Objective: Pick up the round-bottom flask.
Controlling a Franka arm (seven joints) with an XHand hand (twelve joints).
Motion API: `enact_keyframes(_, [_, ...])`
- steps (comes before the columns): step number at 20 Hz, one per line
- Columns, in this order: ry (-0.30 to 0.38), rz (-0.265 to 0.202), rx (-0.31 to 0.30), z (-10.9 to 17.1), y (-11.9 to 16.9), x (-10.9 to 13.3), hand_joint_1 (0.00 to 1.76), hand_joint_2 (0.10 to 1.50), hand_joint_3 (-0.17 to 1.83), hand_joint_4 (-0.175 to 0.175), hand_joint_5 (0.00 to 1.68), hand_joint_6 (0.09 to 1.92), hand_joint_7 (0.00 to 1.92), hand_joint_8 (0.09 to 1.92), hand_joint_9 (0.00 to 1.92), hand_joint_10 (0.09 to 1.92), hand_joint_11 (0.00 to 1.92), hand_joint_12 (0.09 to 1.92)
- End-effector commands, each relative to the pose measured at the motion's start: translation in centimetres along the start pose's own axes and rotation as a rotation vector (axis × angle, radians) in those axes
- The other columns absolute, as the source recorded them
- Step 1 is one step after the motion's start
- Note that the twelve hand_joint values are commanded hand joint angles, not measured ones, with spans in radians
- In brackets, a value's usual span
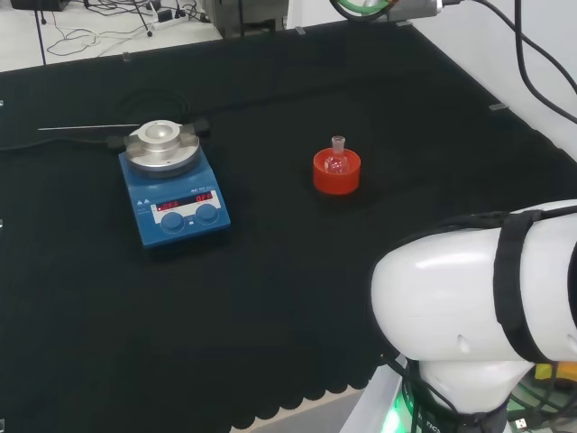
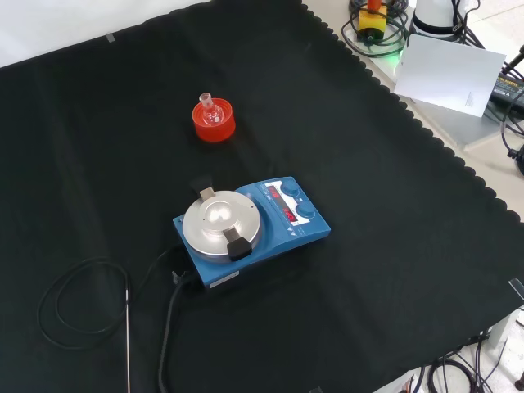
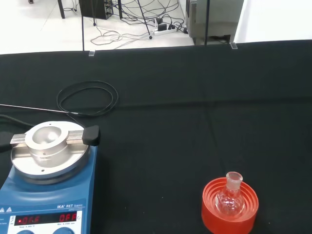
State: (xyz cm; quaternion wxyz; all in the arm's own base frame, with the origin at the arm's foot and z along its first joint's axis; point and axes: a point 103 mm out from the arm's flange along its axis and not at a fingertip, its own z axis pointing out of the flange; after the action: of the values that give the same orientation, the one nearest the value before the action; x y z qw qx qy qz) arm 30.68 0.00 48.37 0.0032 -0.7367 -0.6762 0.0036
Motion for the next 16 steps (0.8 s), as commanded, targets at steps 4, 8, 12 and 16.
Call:
enact_keyframes(4, [-0.006,-0.005,-0.011,-0.2,0.0,0.1,0.1,1.26,0.41,-0.013,0.39,0.09,0.13,0.64,0.29,0.7,0.11,1.38])
enact_keyframes(8, [-0.015,0.01,-0.008,0.0,0.2,0.1,0.07,1.3,0.33,-0.013,0.39,0.09,0.12,0.6,0.27,0.67,0.08,1.38])
enact_keyframes(12, [-0.01,0.037,0.005,1.0,0.9,-0.7,0.07,1.31,0.32,-0.013,0.4,0.09,0.12,0.6,0.27,0.67,0.08,1.38])
enact_keyframes(16, [-0.011,0.061,0.021,2.5,2.1,-1.3,0.08,1.31,0.31,-0.013,0.4,0.09,0.12,0.6,0.27,0.67,0.08,1.38])
